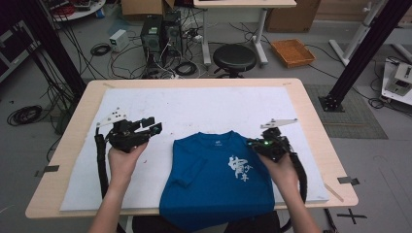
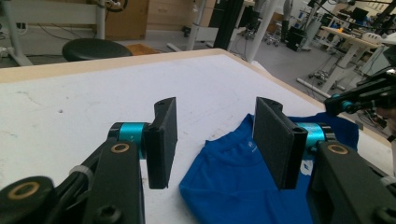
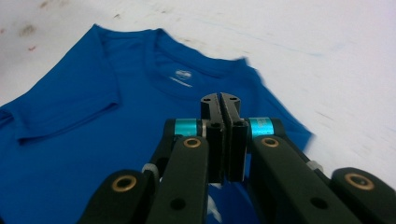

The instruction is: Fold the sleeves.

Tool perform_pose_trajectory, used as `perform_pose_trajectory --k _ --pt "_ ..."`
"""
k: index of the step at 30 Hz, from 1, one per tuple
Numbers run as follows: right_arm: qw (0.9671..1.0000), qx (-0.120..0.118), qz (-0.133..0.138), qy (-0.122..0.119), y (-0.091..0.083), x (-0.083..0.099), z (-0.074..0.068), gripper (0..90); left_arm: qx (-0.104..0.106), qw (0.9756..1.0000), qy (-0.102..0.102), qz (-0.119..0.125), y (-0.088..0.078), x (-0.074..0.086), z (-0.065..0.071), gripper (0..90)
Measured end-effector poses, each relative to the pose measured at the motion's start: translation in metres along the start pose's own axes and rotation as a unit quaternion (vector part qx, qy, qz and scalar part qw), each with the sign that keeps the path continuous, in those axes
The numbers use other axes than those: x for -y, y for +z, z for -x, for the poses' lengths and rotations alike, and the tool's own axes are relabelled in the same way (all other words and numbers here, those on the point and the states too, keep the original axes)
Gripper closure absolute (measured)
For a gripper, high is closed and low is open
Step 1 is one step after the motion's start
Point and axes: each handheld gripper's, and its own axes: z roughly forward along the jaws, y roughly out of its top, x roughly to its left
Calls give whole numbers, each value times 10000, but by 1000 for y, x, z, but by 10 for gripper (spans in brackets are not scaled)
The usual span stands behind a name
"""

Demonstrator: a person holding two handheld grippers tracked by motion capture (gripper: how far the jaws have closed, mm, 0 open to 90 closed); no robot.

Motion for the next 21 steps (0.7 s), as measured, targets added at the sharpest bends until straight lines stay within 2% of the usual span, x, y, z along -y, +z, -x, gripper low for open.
perform_pose_trajectory --k 1,2,4,5,7,8,10,13,14,15,16,17,18,19,20,21 --pt "10000 0 0 0 0 0 0 894 5 10000 -23 -2 1 0 1 501" --pt "9999 23 -94 -129 12 -6 -12 892 21 10000 7 -28 1 0 0 500" --pt "9997 3 -125 -194 18 -7 -18 890 52 10000 -9 -49 3 1 2 500" --pt "9996 -4 -114 -272 28 -9 -25 829 66 10000 0 -75 4 1 2 500" --pt "9993 -134 -92 -329 32 -10 -28 813 97 9999 13 -118 6 2 3 500" --pt "9994 -152 -31 -304 30 -10 -28 776 127 9998 29 -162 8 2 4 500" --pt "9991 -188 194 -312 22 -7 -22 756 149 9997 32 -189 9 2 4 499" --pt "9990 -125 420 -55 1 5 -4 728 137 9997 35 -210 9 2 4 498" --pt "9990 -125 420 -55 1 5 -4 728 135 9997 25 -204 9 2 4 498" --pt "9984 -70 524 188 -13 21 12 690 124 9997 24 -209 8 2 4 497" --pt "9981 -20 551 272 -18 31 18 677 110 9997 13 -206 8 3 3 495" --pt "9981 -20 551 272 -18 31 18 677 110 9997 13 -206 8 3 3 494" --pt "9975 65 545 437 -26 49 25 660 116 9997 -2 -211 9 3 3 493" --pt "9975 68 524 479 -27 58 27 641 116 9997 -2 -211 9 3 3 490" --pt "9975 68 524 479 -27 58 27 641 105 9997 11 -228 9 3 3 490" --pt "9975 61 443 541 -26 72 26 609 103 9997 24 -237 9 3 3 490"
